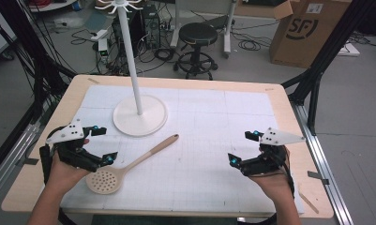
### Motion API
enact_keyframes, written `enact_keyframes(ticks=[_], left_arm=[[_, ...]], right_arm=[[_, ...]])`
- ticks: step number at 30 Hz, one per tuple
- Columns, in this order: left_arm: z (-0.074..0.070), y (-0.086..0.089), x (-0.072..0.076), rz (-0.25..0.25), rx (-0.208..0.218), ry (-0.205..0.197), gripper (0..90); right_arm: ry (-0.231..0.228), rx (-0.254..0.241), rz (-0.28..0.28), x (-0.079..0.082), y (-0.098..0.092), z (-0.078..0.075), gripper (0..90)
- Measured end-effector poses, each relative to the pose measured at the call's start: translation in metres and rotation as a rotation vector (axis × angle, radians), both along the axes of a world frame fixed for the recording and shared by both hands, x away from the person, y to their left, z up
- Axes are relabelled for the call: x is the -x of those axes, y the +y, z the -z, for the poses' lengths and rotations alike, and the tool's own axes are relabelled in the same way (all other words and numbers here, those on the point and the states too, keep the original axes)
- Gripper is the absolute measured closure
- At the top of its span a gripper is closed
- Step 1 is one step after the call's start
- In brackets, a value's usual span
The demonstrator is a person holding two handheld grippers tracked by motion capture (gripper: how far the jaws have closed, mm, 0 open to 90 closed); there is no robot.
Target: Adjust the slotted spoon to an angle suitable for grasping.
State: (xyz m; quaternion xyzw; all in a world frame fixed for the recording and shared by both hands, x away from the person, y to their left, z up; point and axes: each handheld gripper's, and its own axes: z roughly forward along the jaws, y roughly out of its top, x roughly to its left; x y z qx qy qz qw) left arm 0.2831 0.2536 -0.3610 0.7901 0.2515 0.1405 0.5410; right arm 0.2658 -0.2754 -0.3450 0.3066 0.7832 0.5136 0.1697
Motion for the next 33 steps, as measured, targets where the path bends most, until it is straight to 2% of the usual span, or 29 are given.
enact_keyframes(ticks=[3,5,9,12,17,22,23,25,27,29,30,33], left_arm=[[0.0,0.001,-0.001,-0.024,-0.007,-0.012,1.8],[0.0,0.002,-0.001,-0.027,-0.01,-0.012,1.8],[-0.001,-0.001,0.001,-0.015,-0.003,-0.012,1.8],[-0.003,-0.006,0.0,-0.005,-0.017,-0.007,1.8],[-0.006,-0.023,-0.012,-0.033,-0.05,0.016,1.8],[-0.004,-0.045,-0.022,-0.024,-0.115,0.039,1.8],[-0.004,-0.045,-0.022,-0.024,-0.115,0.039,1.8],[-0.003,-0.054,-0.027,-0.019,-0.147,0.051,1.8],[-0.003,-0.056,-0.029,-0.02,-0.159,0.06,1.8],[-0.001,-0.064,-0.034,-0.019,-0.232,0.074,1.8],[-0.001,-0.064,-0.034,-0.019,-0.232,0.074,1.8],[0.001,-0.071,-0.038,-0.014,-0.279,0.084,1.8]], right_arm=[[0.006,0.005,-0.001,-0.001,-0.001,0.002,0.1],[0.01,0.023,0.005,-0.001,-0.001,0.003,0.1],[0.011,0.022,0.011,0.002,-0.002,0.003,0.1],[0.013,0.02,0.02,0.001,-0.003,0.002,0.1],[0.017,0.029,0.008,-0.003,-0.001,0.003,0.1],[0.028,0.036,0.004,-0.006,0.001,0.006,0.1],[0.028,0.036,0.004,-0.006,0.001,0.006,0.1],[0.021,0.033,0.002,-0.005,0.001,0.004,0.1],[0.02,0.033,0.003,-0.004,0.001,0.004,0.1],[0.018,0.033,0.005,-0.003,0.001,0.003,0.1],[0.018,0.033,0.005,-0.003,0.001,0.003,0.1],[0.024,0.038,0.004,-0.004,0.003,0.005,0.1]])
